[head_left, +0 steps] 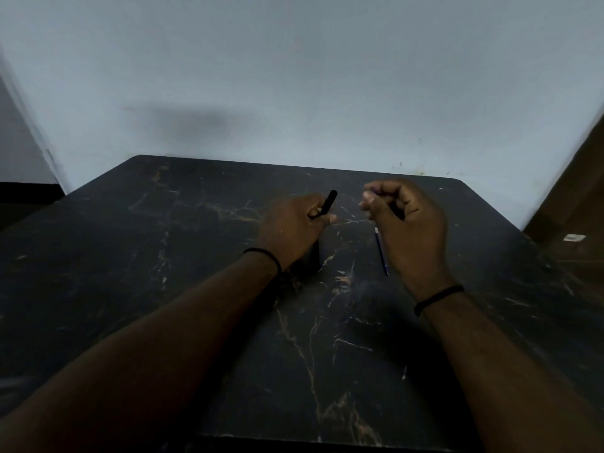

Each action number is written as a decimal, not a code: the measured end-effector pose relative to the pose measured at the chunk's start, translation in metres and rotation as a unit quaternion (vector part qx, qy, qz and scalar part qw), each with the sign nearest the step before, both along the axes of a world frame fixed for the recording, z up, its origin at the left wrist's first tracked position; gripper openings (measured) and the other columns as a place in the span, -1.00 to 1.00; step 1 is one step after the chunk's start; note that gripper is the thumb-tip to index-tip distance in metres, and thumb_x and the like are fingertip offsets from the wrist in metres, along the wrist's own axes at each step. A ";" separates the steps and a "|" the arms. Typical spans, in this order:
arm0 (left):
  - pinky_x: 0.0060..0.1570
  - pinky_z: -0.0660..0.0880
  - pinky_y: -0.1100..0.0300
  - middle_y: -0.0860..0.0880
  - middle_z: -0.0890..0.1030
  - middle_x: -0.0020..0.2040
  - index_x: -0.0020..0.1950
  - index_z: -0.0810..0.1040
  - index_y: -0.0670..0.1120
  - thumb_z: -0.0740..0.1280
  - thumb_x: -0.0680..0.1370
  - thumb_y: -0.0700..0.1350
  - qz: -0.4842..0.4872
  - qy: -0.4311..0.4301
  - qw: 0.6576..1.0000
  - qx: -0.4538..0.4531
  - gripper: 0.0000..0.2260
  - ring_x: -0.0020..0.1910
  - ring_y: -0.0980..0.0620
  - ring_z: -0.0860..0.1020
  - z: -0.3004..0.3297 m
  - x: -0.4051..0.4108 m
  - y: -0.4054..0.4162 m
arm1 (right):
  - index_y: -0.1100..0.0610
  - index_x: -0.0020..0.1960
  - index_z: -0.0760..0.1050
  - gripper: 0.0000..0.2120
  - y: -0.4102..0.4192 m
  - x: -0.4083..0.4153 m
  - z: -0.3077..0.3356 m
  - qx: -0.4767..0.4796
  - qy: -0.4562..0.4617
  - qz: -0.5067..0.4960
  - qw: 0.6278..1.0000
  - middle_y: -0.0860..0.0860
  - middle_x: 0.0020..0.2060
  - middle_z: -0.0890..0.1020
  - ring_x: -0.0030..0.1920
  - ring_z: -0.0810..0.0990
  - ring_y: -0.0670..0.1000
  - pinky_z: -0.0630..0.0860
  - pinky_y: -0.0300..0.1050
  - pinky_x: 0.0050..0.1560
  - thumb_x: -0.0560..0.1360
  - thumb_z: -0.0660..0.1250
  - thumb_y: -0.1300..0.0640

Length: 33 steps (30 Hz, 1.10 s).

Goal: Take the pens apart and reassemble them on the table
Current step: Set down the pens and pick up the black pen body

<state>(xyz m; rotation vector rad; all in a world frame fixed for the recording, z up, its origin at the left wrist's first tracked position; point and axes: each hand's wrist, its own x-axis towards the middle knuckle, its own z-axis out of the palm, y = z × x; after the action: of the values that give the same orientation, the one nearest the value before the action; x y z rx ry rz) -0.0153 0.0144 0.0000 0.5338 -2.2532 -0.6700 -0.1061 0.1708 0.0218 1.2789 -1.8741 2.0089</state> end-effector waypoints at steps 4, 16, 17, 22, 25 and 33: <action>-0.26 0.50 0.12 0.02 0.62 -0.27 -0.09 0.62 -0.03 0.40 0.51 0.02 0.007 0.002 1.000 -0.030 -0.87 -0.29 0.03 0.56 0.002 0.003 0.000 | 0.01 0.03 0.53 -0.84 0.001 0.004 0.000 -0.035 0.035 0.006 0.999 0.02 -0.20 0.66 -0.19 0.62 -0.04 0.55 -0.14 -0.12 0.67 0.18 0.12; -0.21 0.57 0.01 -0.01 0.68 -0.17 0.03 0.66 0.00 0.38 0.54 0.01 -0.004 -0.005 0.999 -0.053 -0.85 -0.26 0.02 0.60 0.003 0.003 0.002 | 0.02 0.02 0.52 -0.80 -0.001 0.010 -0.001 -0.036 0.058 0.014 0.998 0.01 -0.23 0.64 -0.22 0.59 -0.01 0.53 -0.09 -0.14 0.67 0.13 0.11; -0.22 0.57 0.03 -0.01 0.68 -0.17 0.03 0.66 0.00 0.38 0.53 0.01 -0.007 -0.003 0.998 -0.061 -0.85 -0.26 0.03 0.59 0.003 0.004 0.002 | 0.05 0.02 0.53 -0.80 -0.001 0.009 -0.002 -0.030 0.057 0.014 0.998 0.01 -0.23 0.65 -0.23 0.59 -0.02 0.53 -0.09 -0.14 0.67 0.13 0.10; -0.16 0.57 0.04 -0.01 0.69 -0.10 0.05 0.67 -0.01 0.38 0.54 0.02 -0.034 -0.017 0.996 -0.079 -0.83 -0.22 0.02 0.60 0.007 0.005 0.008 | 0.09 0.06 0.55 -0.80 -0.003 0.007 -0.004 0.001 0.066 0.020 0.998 -0.05 -0.26 0.64 -0.25 0.57 -0.16 0.47 -0.23 -0.13 0.68 0.15 0.11; -0.14 0.57 0.10 0.05 0.69 -0.13 0.03 0.66 0.03 0.41 0.52 0.01 -0.054 -0.017 0.998 -0.040 -0.87 -0.20 0.07 0.62 0.008 0.004 0.012 | 0.00 0.15 0.54 -0.85 -0.003 0.006 -0.005 0.051 0.103 -0.007 0.993 -0.10 -0.30 0.59 -0.25 0.57 -0.21 0.42 -0.40 -0.20 0.67 0.21 0.06; -0.22 0.58 0.26 -0.05 0.70 -0.22 -0.03 0.67 -0.14 0.45 0.50 -0.17 -0.145 0.085 0.982 0.084 -0.92 -0.26 0.04 0.66 0.007 0.005 0.026 | -0.02 0.21 0.55 -0.76 -0.005 0.003 -0.007 0.099 0.092 -0.027 0.990 -0.09 -0.27 0.52 -0.26 0.49 -0.16 0.40 -0.40 -0.27 0.56 0.39 -0.01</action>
<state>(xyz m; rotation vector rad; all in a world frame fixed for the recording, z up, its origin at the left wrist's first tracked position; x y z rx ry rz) -0.0108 0.0401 0.0071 0.2184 -2.1432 -1.0208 -0.1036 0.1657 0.0150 1.3897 -2.0348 1.6503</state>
